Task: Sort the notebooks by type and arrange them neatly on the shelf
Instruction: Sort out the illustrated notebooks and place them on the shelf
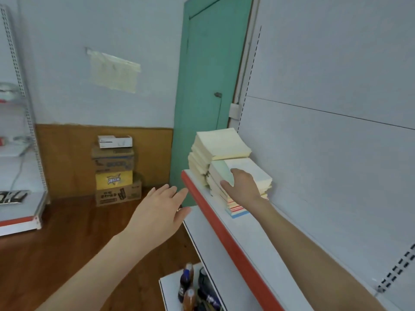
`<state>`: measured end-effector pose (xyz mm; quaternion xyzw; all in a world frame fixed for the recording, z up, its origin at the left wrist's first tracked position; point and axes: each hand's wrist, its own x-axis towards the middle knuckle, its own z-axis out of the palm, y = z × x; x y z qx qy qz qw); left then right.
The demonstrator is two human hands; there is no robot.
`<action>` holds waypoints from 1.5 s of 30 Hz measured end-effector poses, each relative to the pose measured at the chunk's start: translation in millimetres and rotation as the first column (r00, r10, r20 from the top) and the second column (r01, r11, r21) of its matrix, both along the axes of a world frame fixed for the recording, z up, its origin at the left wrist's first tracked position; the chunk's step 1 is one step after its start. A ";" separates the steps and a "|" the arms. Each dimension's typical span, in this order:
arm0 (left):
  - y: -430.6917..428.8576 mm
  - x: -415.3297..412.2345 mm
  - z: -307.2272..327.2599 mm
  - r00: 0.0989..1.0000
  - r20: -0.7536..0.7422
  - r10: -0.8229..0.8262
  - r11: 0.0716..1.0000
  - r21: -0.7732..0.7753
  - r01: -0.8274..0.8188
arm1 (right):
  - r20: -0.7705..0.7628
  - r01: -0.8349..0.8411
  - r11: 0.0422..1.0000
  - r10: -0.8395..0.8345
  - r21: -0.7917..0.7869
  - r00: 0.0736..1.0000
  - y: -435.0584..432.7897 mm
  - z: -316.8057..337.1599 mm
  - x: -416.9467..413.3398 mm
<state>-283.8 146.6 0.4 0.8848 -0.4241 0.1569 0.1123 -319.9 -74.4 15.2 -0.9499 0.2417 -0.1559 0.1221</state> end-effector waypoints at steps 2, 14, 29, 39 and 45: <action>-0.4 37.3 -2.7 0.999 -0.009 -0.037 0.999 0.005 0.037 | 0.000 0.051 0.999 -0.051 -0.016 0.999 -4.9 -5.9 29.2; -64.0 200.1 -6.7 0.882 0.177 -0.436 0.895 -0.014 0.445 | -0.124 0.398 0.914 -0.405 -0.081 0.906 -38.4 -27.9 101.0; -146.8 268.8 -11.0 0.652 -0.173 -0.738 0.673 -0.259 0.693 | -0.277 0.370 0.929 -0.350 0.023 0.895 -55.7 -37.7 132.4; -163.9 269.0 -17.6 -0.611 -0.748 -0.259 0.876 -0.448 0.178 | -0.113 0.387 0.919 -0.378 0.076 0.919 90.8 -24.6 133.3; -146.2 289.0 -38.6 -0.489 -0.837 -0.245 0.894 -0.390 0.220 | -0.215 0.330 0.912 -0.281 0.245 0.935 121.7 -25.8 148.3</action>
